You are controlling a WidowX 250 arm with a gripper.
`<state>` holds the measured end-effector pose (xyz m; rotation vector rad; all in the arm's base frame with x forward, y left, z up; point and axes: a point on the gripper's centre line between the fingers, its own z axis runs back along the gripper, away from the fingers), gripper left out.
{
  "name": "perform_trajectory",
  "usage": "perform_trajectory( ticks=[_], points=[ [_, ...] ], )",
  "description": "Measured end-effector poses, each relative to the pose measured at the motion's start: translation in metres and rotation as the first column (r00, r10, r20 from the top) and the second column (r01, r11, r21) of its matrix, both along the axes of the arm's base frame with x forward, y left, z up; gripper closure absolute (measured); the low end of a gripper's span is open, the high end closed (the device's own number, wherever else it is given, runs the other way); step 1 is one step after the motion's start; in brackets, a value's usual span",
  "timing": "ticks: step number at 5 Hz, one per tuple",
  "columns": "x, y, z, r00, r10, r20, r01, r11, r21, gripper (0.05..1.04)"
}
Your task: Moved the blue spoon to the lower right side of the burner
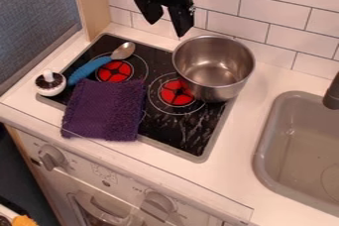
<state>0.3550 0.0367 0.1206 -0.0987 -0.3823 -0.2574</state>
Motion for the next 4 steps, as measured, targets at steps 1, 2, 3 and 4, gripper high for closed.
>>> perform_trajectory(
  ticks=[1,2,3,4],
  points=[
    [-0.001,0.0,-0.01,0.999,-0.003,-0.033,0.003,1.0,-0.007,0.082],
    [-0.007,0.015,-0.012,0.998,0.025,-0.057,-0.026,1.0,-0.009,0.082],
    [-0.015,0.029,-0.016,0.995,0.081,-0.059,-0.082,0.997,-0.016,0.082],
    [-0.02,0.048,-0.01,0.992,0.115,-0.045,-0.115,0.993,-0.002,0.082]
  ],
)
